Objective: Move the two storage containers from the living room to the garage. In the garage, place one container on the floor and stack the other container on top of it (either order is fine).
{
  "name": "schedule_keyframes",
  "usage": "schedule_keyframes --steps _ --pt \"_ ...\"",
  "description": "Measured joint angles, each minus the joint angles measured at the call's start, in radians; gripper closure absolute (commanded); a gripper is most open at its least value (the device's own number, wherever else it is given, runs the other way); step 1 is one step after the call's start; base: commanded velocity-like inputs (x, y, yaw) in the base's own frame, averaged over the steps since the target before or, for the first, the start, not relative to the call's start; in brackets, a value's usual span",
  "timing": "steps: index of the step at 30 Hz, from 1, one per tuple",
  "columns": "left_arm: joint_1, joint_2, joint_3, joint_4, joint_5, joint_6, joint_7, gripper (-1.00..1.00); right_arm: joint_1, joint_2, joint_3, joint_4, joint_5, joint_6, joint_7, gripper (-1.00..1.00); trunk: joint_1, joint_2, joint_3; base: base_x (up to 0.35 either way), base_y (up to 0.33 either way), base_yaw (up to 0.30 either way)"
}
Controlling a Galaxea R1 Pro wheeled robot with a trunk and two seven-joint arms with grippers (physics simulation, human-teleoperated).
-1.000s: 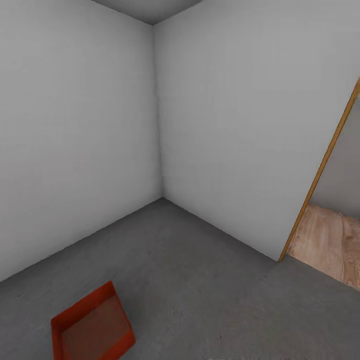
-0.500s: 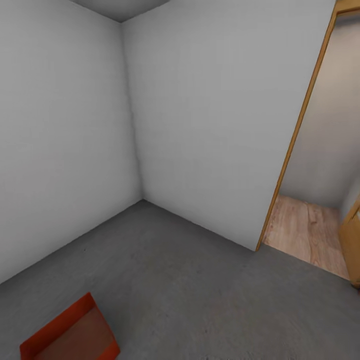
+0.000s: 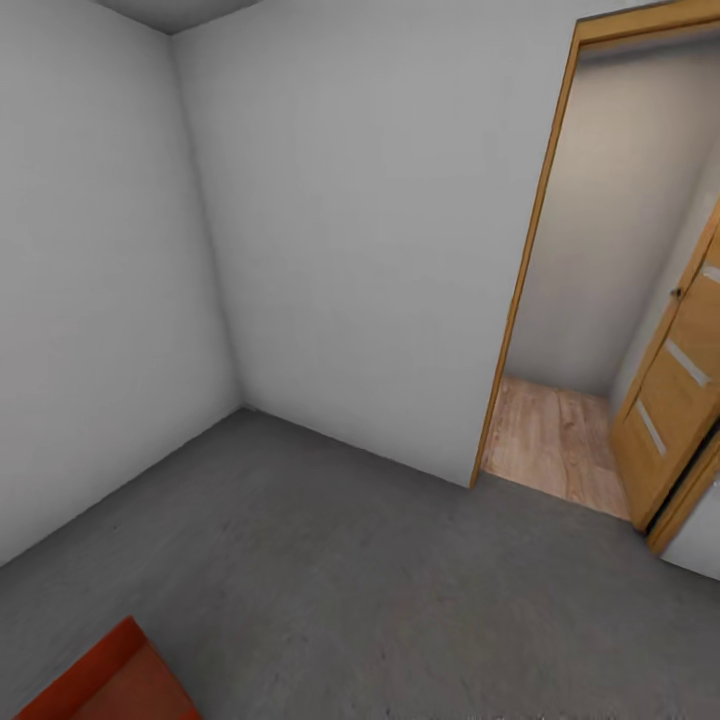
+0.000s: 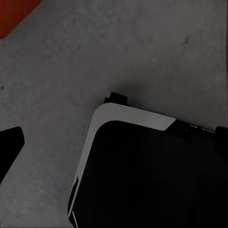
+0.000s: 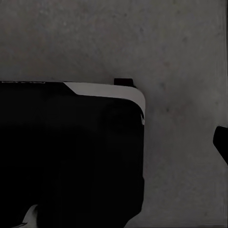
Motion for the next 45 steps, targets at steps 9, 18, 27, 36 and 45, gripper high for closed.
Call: schedule_keyframes --steps 9,18,27,36,45 --pt "0.000 0.000 0.000 0.000 0.000 0.000 0.000 -1.00 0.000 0.000 0.000 0.001 -0.002 0.000 -0.001 -1.00 0.000 0.000 0.000 0.000 0.000 -0.297" --pt "0.000 0.000 0.000 0.000 0.000 0.000 0.000 -1.00 0.000 0.000 0.000 0.001 -0.003 0.005 0.001 -1.00 0.000 0.000 0.000 0.000 0.000 -0.297" --pt "0.000 0.000 0.000 0.001 0.000 0.000 0.000 -1.00 0.001 0.000 0.001 0.001 -0.003 0.006 0.001 -1.00 0.000 0.000 0.000 0.000 0.000 -0.297" --pt "0.000 0.000 0.000 0.000 0.000 0.000 0.000 -1.00 0.000 0.000 0.001 0.001 -0.003 0.007 0.002 -1.00 0.000 0.000 0.000 0.000 0.000 -0.297" --pt "0.000 0.000 0.000 0.000 0.000 0.000 0.000 -1.00 0.000 -0.001 0.000 0.001 -0.003 0.007 0.000 -1.00 0.000 0.000 0.000 0.000 0.000 -0.297"
